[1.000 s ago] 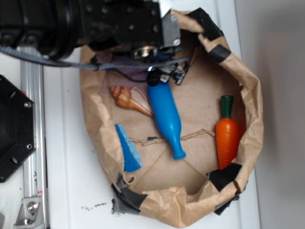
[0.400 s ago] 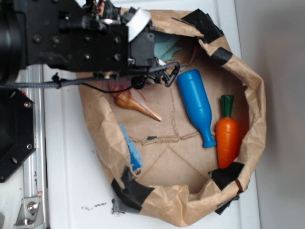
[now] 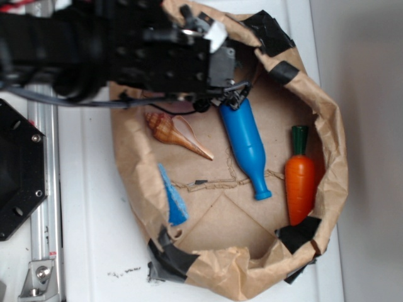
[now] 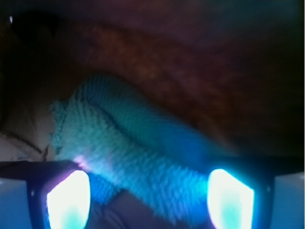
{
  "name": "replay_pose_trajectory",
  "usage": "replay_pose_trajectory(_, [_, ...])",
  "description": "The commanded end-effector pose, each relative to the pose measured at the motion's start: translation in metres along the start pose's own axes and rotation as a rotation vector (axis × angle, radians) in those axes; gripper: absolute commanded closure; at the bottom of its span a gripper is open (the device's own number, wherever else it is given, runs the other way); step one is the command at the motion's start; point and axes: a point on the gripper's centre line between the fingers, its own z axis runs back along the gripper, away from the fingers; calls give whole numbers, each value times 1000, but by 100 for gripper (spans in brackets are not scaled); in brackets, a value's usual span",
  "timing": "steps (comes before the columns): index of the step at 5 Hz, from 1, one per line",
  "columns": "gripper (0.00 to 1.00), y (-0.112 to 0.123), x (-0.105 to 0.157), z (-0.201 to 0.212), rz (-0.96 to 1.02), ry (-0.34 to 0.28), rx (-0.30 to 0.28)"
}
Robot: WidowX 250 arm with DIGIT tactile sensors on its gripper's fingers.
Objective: Grab the blue cloth.
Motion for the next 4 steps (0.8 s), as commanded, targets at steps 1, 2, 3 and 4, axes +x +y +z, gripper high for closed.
replay_pose_trajectory(1, [100, 14, -4, 4, -13, -23, -56])
replay_pose_trajectory(2, [100, 18, -5, 4, -18, -18, -58])
replay_pose_trajectory(3, [100, 18, -4, 4, -34, -16, -60])
replay_pose_trajectory(4, [100, 17, -5, 3, -59, -20, -57])
